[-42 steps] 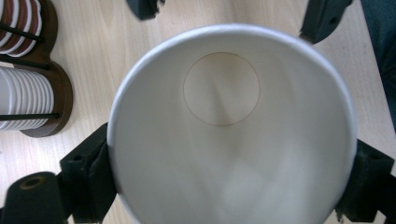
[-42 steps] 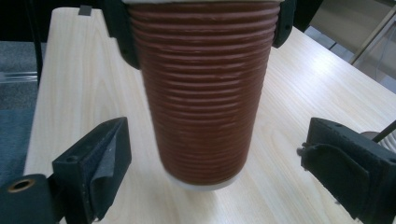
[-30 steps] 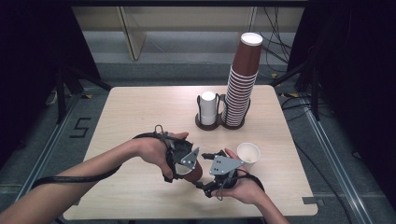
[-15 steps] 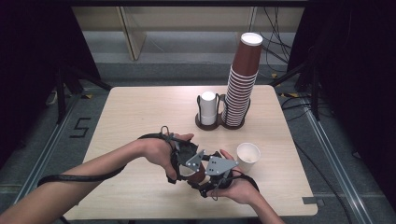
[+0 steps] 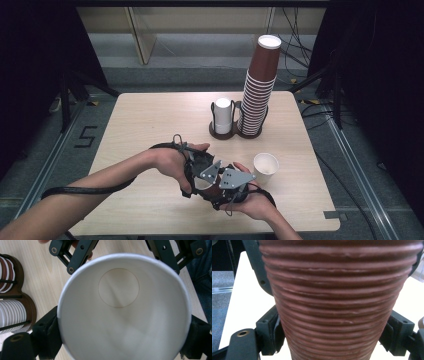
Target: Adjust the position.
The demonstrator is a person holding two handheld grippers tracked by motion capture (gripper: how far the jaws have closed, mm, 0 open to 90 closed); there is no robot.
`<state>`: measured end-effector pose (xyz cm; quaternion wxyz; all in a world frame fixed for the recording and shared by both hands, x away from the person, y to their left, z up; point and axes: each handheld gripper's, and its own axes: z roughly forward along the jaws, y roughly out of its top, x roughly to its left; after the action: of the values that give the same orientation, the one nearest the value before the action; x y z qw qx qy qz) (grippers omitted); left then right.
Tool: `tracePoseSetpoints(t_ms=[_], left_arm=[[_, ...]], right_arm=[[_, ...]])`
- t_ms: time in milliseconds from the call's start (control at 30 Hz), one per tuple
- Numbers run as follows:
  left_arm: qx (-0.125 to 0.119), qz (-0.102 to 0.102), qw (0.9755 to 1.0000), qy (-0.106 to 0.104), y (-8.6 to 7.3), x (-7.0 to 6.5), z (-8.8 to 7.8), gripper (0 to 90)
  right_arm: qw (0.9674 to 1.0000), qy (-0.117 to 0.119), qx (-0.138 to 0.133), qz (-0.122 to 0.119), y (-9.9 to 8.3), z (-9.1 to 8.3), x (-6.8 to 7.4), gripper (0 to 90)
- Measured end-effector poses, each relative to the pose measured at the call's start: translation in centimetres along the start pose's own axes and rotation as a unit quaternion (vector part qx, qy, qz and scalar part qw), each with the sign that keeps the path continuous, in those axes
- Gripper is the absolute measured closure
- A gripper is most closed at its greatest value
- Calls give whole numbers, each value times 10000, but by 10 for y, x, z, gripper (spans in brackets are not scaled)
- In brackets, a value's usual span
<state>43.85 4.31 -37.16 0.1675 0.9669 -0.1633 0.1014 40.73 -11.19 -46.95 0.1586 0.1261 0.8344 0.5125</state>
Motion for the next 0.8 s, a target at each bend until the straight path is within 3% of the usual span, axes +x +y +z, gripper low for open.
tracePoseSetpoints(t_ms=[67, 167, 200, 267, 333, 433, 533, 633, 733, 800], left_arm=[[-22, -16, 10000, -10, -1, 0, 0, 116], [-78, -28, 9999, -58, -2, 1, 0, 115], [-104, -32, 9999, -42, -2, 1, 0, 113], [-138, -60, 9999, -45, -3, 1, 0, 107], [-192, -93, 9998, -49, -3, 1, 0, 95], [-285, -204, 9994, 56, -3, 1, -2, 43], [-409, -239, 9987, 174, -5, 3, -7, 0], [-610, -392, 9971, 248, -8, 2, -12, 0], [-752, -473, 9954, 357, -11, 2, -17, 0], [-858, -570, 9937, 444, -13, 1, -20, 0]], right_arm=[[10000, -3, -10, 78, -1, 0, 1, 207], [10000, -17, -73, -43, -2, 0, 0, 212], [9999, 8, -70, 72, -2, 0, 2, 213], [10000, 6, -91, -33, -2, -1, 0, 213], [9999, 37, -108, 24, -2, -2, 1, 212], [9999, 44, -113, 91, -2, -4, 2, 211], [10000, 16, -95, 9, -4, -7, 0, 211], [9999, -69, -76, 115, -7, -11, -2, 211], [9998, -156, -83, 63, -12, -14, -6, 211], [9996, -182, -85, 193, -13, -16, -6, 211]])
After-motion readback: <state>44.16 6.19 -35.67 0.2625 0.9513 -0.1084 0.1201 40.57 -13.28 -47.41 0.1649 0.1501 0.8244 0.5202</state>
